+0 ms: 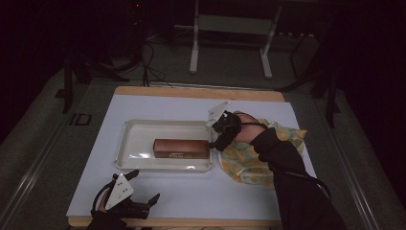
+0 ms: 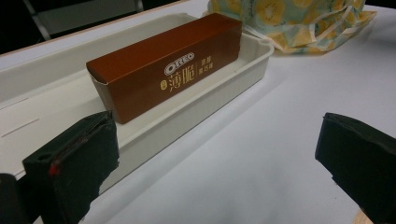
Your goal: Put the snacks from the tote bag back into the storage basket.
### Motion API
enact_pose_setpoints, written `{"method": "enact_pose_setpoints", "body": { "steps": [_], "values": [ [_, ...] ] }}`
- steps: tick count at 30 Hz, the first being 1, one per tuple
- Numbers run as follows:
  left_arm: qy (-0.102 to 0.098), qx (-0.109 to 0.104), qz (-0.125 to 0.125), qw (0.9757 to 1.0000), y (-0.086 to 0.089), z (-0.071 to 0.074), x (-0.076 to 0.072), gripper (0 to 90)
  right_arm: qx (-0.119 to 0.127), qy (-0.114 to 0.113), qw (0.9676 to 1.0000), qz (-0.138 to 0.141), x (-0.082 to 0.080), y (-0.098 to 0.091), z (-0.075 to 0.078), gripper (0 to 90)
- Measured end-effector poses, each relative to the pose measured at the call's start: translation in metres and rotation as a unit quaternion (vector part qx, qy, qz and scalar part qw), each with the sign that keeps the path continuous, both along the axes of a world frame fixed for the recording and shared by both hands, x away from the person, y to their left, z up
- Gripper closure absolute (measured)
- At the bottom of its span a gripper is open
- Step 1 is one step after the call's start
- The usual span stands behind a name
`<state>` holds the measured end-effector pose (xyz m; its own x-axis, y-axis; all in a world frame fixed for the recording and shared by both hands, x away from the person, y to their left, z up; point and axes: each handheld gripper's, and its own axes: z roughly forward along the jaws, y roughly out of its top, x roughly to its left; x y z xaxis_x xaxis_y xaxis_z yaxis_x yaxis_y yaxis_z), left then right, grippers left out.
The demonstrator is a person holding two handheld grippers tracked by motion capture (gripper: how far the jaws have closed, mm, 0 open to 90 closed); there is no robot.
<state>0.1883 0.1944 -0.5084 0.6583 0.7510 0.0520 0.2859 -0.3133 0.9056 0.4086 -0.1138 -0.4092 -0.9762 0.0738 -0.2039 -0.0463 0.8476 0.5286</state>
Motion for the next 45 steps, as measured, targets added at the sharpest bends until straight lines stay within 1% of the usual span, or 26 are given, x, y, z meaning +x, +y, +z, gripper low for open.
{"method": "enact_pose_setpoints", "body": {
  "steps": [2,3,4,7,10,11,12,14,15,17,21,23,25,26,28,31,33,34,35,37,39,40,42,43,44,45],
  "values": [
    [0.0,0.001,0.0,1.0,0.0,0.0,0.0,0.0,0.001,0.001,1.0,-0.004,0.001,-0.002,0.001,11.5],
    [0.0,0.001,0.0,1.0,0.0,0.0,0.0,0.0,0.001,-0.002,1.0,-0.007,0.001,-0.004,0.002,11.0],
    [0.0,0.001,0.0,1.0,0.0,0.0,0.0,0.0,0.0,-0.011,0.9998,-0.015,0.0,-0.007,0.005,10.8],
    [0.0,0.0,0.0,1.0,0.0,0.0,0.0,0.0,0.014,-0.016,0.9995,-0.022,0.002,-0.014,0.008,12.7],
    [0.0,0.0,-0.001,1.0,0.0,0.0,0.0,0.0,0.025,-0.004,0.999,-0.036,0.005,-0.021,0.01,13.0],
    [0.0,0.0,-0.001,1.0,0.0,0.0,0.0,0.0,0.026,-0.005,0.9988,-0.041,0.005,-0.024,0.011,13.5],
    [0.0,0.0,-0.001,1.0,0.0,0.0,0.0,0.0,0.027,-0.009,0.9984,-0.048,0.005,-0.026,0.011,14.0],
    [0.0,0.0,-0.001,1.0,0.0,0.0,0.0,0.0,0.028,-0.012,0.9982,-0.051,0.005,-0.028,0.012,14.4],
    [0.001,0.001,-0.002,1.0,-0.001,0.0,0.0,0.0,0.032,-0.019,0.9979,-0.053,0.004,-0.029,0.012,14.9],
    [0.0,0.001,-0.002,1.0,-0.001,0.0,0.0,0.0,0.044,-0.031,0.9961,-0.069,0.004,-0.038,0.013,15.0],
    [0.001,0.001,-0.003,1.0,-0.001,0.0,0.0,0.0,0.054,-0.035,0.9941,-0.087,0.004,-0.05,0.012,15.0],
    [0.001,0.001,-0.003,1.0,-0.001,0.0,0.0,0.0,0.057,-0.041,0.9928,-0.097,0.003,-0.055,0.011,15.2],
    [0.001,0.001,-0.003,1.0,-0.001,0.0,0.0,0.0,0.064,-0.039,0.9917,-0.105,0.004,-0.061,0.01,15.3],
    [0.001,0.002,-0.003,1.0,-0.001,0.0,0.0,0.0,0.067,-0.038,0.9904,-0.115,0.005,-0.064,0.009,16.2],
    [0.001,0.003,-0.003,1.0,-0.001,0.0,0.001,0.0,0.077,-0.029,0.9892,-0.121,0.006,-0.07,0.009,16.2],
    [0.001,0.003,-0.003,1.0,-0.001,0.0,0.0,0.0,0.092,-0.026,0.9858,-0.138,0.007,-0.077,0.008,16.2],
    [0.001,0.003,-0.003,1.0,-0.001,0.0,0.0,0.0,0.101,-0.029,0.9824,-0.155,0.007,-0.082,0.007,16.2],
    [0.001,0.003,-0.003,1.0,-0.001,0.0,0.0,0.0,0.104,-0.03,0.9814,-0.158,0.006,-0.084,0.007,16.2],
    [0.001,0.004,-0.004,1.0,-0.001,0.0,0.0,0.0,0.107,-0.024,0.9806,-0.162,0.006,-0.086,0.006,16.2],
    [0.002,0.004,-0.004,1.0,-0.001,0.0,0.0,0.0,0.109,-0.024,0.9791,-0.17,0.006,-0.088,0.003,16.2],
    [0.002,0.003,-0.004,1.0,-0.001,0.0,0.0,0.0,0.102,-0.023,0.979,-0.175,0.006,-0.089,-0.001,15.6],
    [0.002,0.002,-0.004,1.0,-0.001,0.0,0.0,0.0,0.099,-0.026,0.9779,-0.182,0.006,-0.09,-0.003,15.6],
    [0.001,0.002,-0.004,1.0,-0.001,0.0,0.0,0.0,0.098,-0.025,0.9772,-0.187,0.006,-0.091,-0.007,15.7],
    [0.002,0.003,-0.004,1.0,-0.001,0.0,0.0,0.0,0.098,-0.031,0.9759,-0.193,0.005,-0.092,-0.008,15.8],
    [0.002,0.004,-0.004,1.0,-0.001,0.0,0.0,0.0,0.096,-0.031,0.9754,-0.196,0.004,-0.093,-0.01,15.8],
    [0.002,0.003,-0.004,1.0,-0.001,0.0,0.0,0.0,0.097,-0.025,0.9755,-0.195,0.005,-0.094,-0.012,15.8]
  ]
}}
